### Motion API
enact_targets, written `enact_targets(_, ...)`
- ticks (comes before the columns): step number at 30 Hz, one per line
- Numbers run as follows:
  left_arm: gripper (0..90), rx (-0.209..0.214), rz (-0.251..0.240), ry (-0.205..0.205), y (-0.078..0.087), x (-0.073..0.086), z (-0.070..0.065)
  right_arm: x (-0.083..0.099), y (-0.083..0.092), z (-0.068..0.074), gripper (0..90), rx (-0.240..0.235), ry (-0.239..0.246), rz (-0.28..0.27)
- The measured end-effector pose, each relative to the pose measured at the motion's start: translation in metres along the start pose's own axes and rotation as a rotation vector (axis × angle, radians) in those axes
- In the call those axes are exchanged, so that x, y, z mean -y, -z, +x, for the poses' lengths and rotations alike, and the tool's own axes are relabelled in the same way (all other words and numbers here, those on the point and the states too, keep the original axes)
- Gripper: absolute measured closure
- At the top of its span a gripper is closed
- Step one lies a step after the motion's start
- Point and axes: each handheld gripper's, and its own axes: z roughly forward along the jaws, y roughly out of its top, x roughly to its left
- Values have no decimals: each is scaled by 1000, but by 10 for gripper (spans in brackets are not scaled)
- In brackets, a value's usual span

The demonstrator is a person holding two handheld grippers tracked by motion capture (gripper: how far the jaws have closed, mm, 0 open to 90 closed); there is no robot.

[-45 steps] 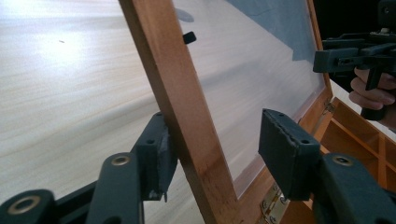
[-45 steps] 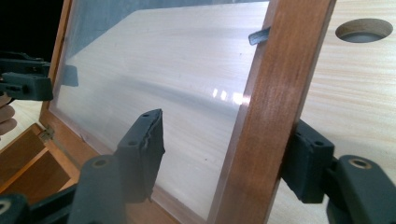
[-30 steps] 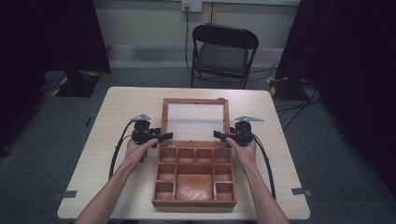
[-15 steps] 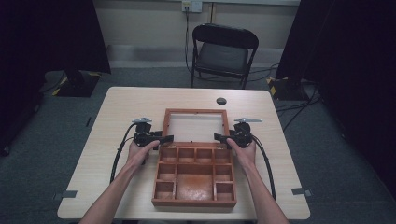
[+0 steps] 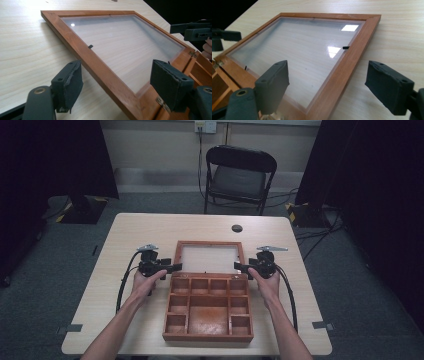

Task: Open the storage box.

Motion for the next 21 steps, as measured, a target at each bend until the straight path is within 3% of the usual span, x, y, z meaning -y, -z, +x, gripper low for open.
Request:
enact_targets(4, 234, -15, -8, -18, 15, 3, 1, 6, 12, -1, 177, 14, 3, -12)
enact_targets(6, 233, -13, -19, 12, 21, 7, 2, 10, 18, -2, 173, 19, 8, -10)
enact_targets(9, 222, -58, -4, -20, 30, 13, 1, 11, 28, -3, 168, 28, 9, -7)
enact_targets(15, 221, -99, 25, -42, 48, 19, 3, 16, 51, 0, 153, 53, 49, -9)
enact_targets(19, 226, -130, 53, -89, 61, 26, -2, 25, 66, 1, 150, 36, 23, -31)
enact_targets(21, 226, -143, 66, -104, 67, 29, -3, 28, 72, 4, 149, 49, 32, -26)
